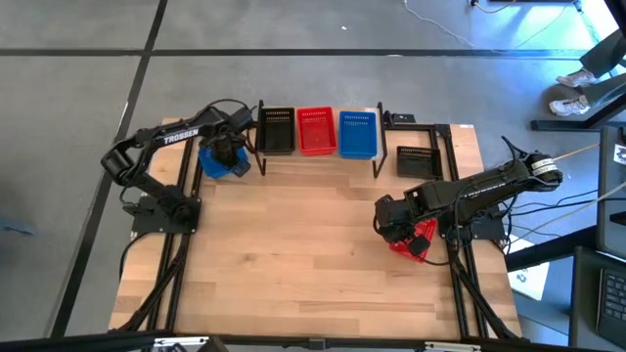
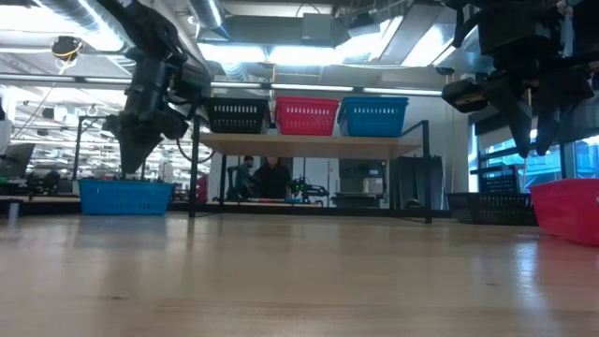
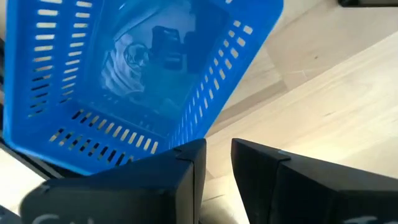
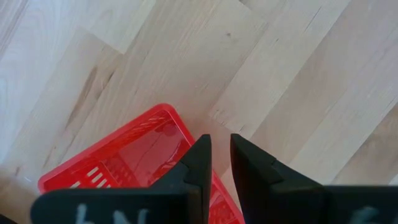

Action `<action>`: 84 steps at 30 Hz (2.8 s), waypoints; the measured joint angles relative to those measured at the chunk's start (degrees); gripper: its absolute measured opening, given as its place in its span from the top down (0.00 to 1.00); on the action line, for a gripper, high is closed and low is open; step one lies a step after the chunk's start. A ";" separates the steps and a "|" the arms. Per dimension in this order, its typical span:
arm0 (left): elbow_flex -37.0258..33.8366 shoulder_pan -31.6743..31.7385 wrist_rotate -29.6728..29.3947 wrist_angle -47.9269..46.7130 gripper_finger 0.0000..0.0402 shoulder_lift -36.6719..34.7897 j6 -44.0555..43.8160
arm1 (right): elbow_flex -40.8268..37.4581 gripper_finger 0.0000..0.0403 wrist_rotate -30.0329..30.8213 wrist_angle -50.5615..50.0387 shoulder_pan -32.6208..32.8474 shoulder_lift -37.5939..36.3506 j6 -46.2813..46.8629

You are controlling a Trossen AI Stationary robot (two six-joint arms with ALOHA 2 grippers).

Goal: Stack baskets on shelf by color
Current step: Stack the blue bin on the blue bin on the shelf

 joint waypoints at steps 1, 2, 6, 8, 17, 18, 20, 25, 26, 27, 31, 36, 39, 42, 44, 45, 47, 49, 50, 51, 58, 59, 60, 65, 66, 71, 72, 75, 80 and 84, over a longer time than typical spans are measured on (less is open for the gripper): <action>0.00 0.01 -0.01 0.14 0.83 0.60 0.45 | 0.00 0.85 0.00 0.00 0.00 0.00 0.00; 0.00 0.01 -0.03 0.14 0.83 1.21 0.94 | 0.01 0.85 0.00 0.00 0.00 0.00 0.00; -0.04 0.01 -0.59 0.53 0.83 3.49 2.89 | 0.00 0.85 0.00 0.00 0.00 0.00 0.02; -0.04 -0.06 -2.11 1.49 0.83 4.09 3.90 | 0.02 0.85 0.00 0.00 0.00 0.00 0.02; -0.04 -0.32 -6.62 2.47 0.83 3.46 5.20 | 0.02 0.85 -0.05 0.00 0.02 0.00 -0.02; -0.04 -0.32 -6.88 2.49 0.83 3.43 5.73 | 0.02 0.85 -0.05 0.00 0.00 0.00 -0.04; -0.04 -0.32 -7.67 2.49 0.83 3.43 6.84 | 0.02 0.85 -0.06 0.00 0.00 0.00 -0.06; -0.04 -0.32 -10.52 2.51 0.83 3.43 8.41 | 0.02 0.85 -0.04 0.00 -0.02 0.00 -0.13; -0.04 -0.32 -10.57 2.51 0.83 3.43 8.48 | 0.02 0.85 -0.04 0.00 -0.02 0.00 -0.13; -0.04 -0.27 -10.57 2.51 0.83 3.43 8.52 | 0.02 0.85 -0.04 0.00 -0.02 0.00 -0.13; -0.04 0.01 -10.52 2.74 0.83 3.43 8.97 | 0.02 0.85 -0.04 0.00 -0.02 0.00 -0.15; -0.04 0.01 -10.32 4.76 0.83 3.43 9.44 | 0.02 0.85 -0.04 0.00 -0.04 0.00 0.03; -0.04 -0.01 -9.95 4.83 0.83 3.43 9.38 | 0.02 0.85 -0.04 0.00 -0.04 0.00 0.09; -0.04 -0.01 -9.62 4.84 0.83 3.43 8.11 | 0.02 0.85 -0.04 0.00 -0.04 0.00 0.11; -0.04 -0.01 -9.05 4.89 0.83 3.43 8.06 | 0.02 0.85 -0.04 0.00 -0.04 0.00 0.13; -0.04 -0.01 -9.06 5.00 0.83 3.43 8.07 | 0.02 0.85 -0.02 0.00 -0.04 0.00 0.15; -0.04 0.01 -9.33 5.44 0.83 3.43 8.08 | 0.02 0.85 0.04 0.00 -0.04 0.00 0.17; -0.04 0.01 -9.50 6.08 0.83 3.43 8.17 | 0.02 0.85 0.05 0.00 -0.04 0.00 0.20; -0.04 -0.01 -9.48 6.46 0.83 3.43 8.01 | 0.02 0.85 0.05 0.00 -0.04 0.00 0.20; -0.04 0.01 -9.49 6.91 0.83 3.43 7.81 | 0.02 0.85 0.05 0.00 -0.04 0.00 0.22; -0.04 -0.01 -9.16 7.51 0.83 4.02 7.42 | 0.02 0.85 0.09 0.00 -0.04 0.00 0.24; -0.04 0.01 -9.06 7.51 0.83 4.47 7.36 | 0.02 0.85 0.09 0.00 -0.04 0.00 0.24; -0.04 0.01 -9.06 7.51 0.83 4.95 7.19 | 0.02 0.85 0.09 -0.02 -0.04 0.00 0.24; -0.04 0.06 -9.06 7.65 0.83 7.79 6.67 | 0.02 0.85 0.09 -0.02 -0.04 0.00 0.24; -0.04 -0.02 -9.07 7.77 0.83 8.42 6.71 | 0.02 0.85 0.09 -0.02 -0.04 0.00 0.24; 0.11 -0.12 -9.13 8.48 0.84 9.22 8.16 | 0.02 0.85 0.10 -0.02 -0.04 0.00 0.24; 0.11 -0.12 -9.46 8.42 0.85 9.19 8.35 | 0.02 0.85 0.11 -0.02 -0.04 0.00 0.24; 0.03 -0.12 -10.10 8.03 0.95 8.62 8.26 | 0.02 0.85 0.09 -0.02 -0.04 0.02 0.24; -0.04 -0.12 -10.66 7.19 0.99 4.94 7.90 | 0.02 0.85 0.09 -0.04 -0.04 0.02 0.24; -0.04 -0.12 -11.07 5.52 0.99 0.22 7.13 | 0.02 0.85 0.09 -0.06 -0.04 0.02 0.24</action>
